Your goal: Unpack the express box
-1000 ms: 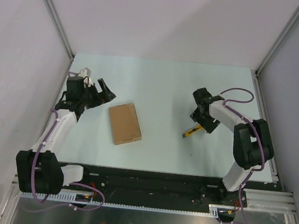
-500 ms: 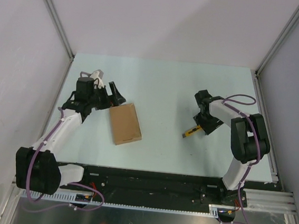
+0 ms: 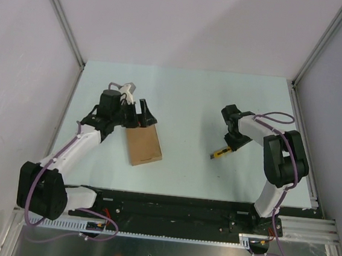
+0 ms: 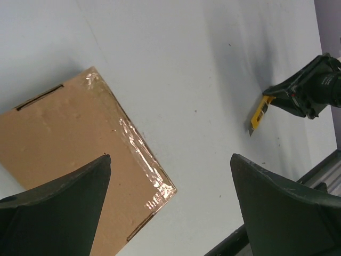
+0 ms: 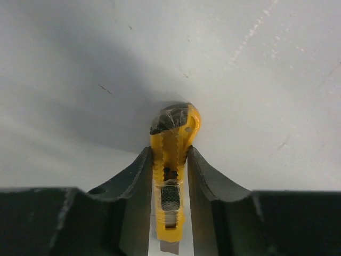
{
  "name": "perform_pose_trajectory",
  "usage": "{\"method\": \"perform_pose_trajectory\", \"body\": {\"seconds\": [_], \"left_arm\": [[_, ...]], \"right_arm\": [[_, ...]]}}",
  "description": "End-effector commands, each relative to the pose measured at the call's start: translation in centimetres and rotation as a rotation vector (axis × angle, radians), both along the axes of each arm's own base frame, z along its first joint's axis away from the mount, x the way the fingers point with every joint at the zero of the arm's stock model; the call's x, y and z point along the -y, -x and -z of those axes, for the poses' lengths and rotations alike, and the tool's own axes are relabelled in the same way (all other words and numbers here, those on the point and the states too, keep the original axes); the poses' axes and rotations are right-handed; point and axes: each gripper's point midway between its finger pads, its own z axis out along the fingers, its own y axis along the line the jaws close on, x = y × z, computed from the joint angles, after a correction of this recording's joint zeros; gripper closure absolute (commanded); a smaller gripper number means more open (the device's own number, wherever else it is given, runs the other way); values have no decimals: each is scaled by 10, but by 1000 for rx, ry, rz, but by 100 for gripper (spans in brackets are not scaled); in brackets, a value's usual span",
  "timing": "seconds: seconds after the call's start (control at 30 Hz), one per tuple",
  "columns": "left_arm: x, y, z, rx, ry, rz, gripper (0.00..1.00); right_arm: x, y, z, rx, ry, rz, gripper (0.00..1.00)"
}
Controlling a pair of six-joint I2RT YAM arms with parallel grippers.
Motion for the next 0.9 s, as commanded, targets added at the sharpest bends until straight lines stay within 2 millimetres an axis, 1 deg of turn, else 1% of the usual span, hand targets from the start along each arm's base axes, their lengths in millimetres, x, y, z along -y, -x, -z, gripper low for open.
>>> {"method": "perform_pose_trajectory", "body": {"seconds": [0.0,0.03,0.07,0.13,0.17,0.23,0.27,0.33,0.4,0.43,0.47,0.5,0.53,0.57,0.63,0.67,0.7,0.73,0.77,0.8,0.83,0.87], "left_arm": [[25,-2,-10,50,17,79,1],[27,-2,-10,50,19,84,1],[33,0,-11,52,20,101,1],[41,-1,-10,45,24,116,1],[48,2,-10,45,25,133,1],[56,2,-7,39,24,155,1],[65,4,-10,45,28,177,1],[74,4,-10,41,29,195,1],[87,7,-9,36,31,223,1],[92,6,-12,41,38,228,1],[101,9,-7,28,35,247,1],[106,10,-7,30,36,256,1],[111,8,-9,33,41,259,1],[121,12,-3,21,36,279,1],[133,10,-8,35,49,298,1],[143,15,-9,37,53,323,1],[149,13,-5,31,55,331,1],[160,15,-11,42,68,350,1],[167,15,-14,51,77,362,1],[174,15,-10,43,82,374,1],[186,17,-16,51,97,392,1],[193,17,-19,61,110,398,0]], "right_arm": [[8,9,3,4,36,55,74],[8,8,3,6,34,48,76],[7,6,2,14,30,45,81],[5,4,1,21,22,28,86],[4,1,-2,31,19,8,91],[2,-2,-8,51,14,-14,94],[1,-5,-11,64,13,-36,97],[-2,-6,-17,79,6,-56,99],[-5,-9,-29,114,-13,-70,100],[-6,-9,-33,123,-19,-71,100],[-7,-10,-42,145,-35,-72,100],[-8,-10,-46,155,-43,-75,100],[-10,-10,-51,164,-55,-77,100],[-14,-10,-59,183,-86,-83,100],[-17,-8,-65,191,-116,-81,100],[-22,-7,-68,191,-147,-88,100],[-26,-6,-74,201,-169,-94,100],[-29,-5,-76,206,-187,-92,100],[-34,-4,-79,205,-211,-99,100],[-36,-3,-85,219,-229,-103,100],[-38,-2,-87,224,-241,-106,100],[-43,0,-91,228,-258,-112,100]]}}
